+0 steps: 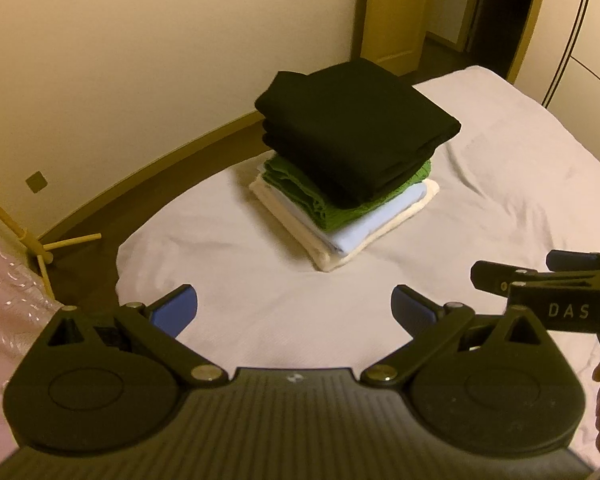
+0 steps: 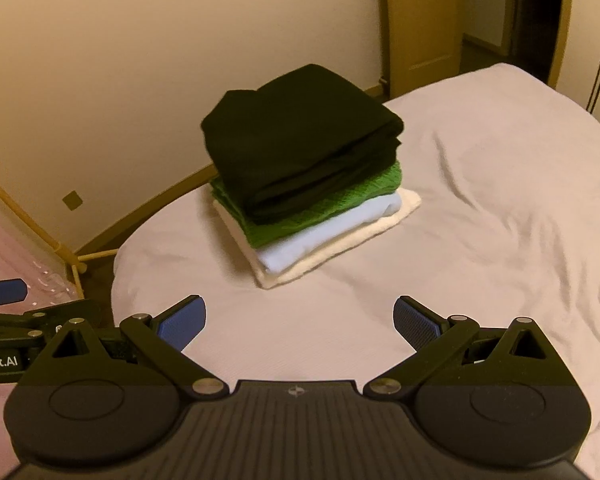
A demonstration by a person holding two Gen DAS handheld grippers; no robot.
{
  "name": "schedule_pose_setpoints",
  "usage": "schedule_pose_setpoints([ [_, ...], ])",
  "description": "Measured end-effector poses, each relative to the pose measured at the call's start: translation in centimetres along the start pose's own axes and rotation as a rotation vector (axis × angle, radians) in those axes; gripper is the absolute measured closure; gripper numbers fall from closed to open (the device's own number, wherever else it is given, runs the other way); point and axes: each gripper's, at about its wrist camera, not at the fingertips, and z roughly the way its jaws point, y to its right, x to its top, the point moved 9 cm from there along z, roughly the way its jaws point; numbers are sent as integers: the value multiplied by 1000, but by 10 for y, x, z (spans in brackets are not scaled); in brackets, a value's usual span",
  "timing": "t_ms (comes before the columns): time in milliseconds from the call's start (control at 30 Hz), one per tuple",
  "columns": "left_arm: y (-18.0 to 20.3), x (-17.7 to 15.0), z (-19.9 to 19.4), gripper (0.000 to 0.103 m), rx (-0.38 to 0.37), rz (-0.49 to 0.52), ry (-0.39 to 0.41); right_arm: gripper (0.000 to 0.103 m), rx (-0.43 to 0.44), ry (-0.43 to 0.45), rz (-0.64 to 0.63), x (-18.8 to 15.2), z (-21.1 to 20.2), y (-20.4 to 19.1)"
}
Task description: Fold clothes
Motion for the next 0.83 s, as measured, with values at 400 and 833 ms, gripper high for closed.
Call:
schedule_pose_setpoints([
  [400, 6, 11, 30, 1, -1, 1, -34, 0, -24, -39, 29, 7, 27, 21],
  [833, 13, 22, 40, 1, 13, 21, -19, 0, -16, -59, 39, 11, 40, 28],
])
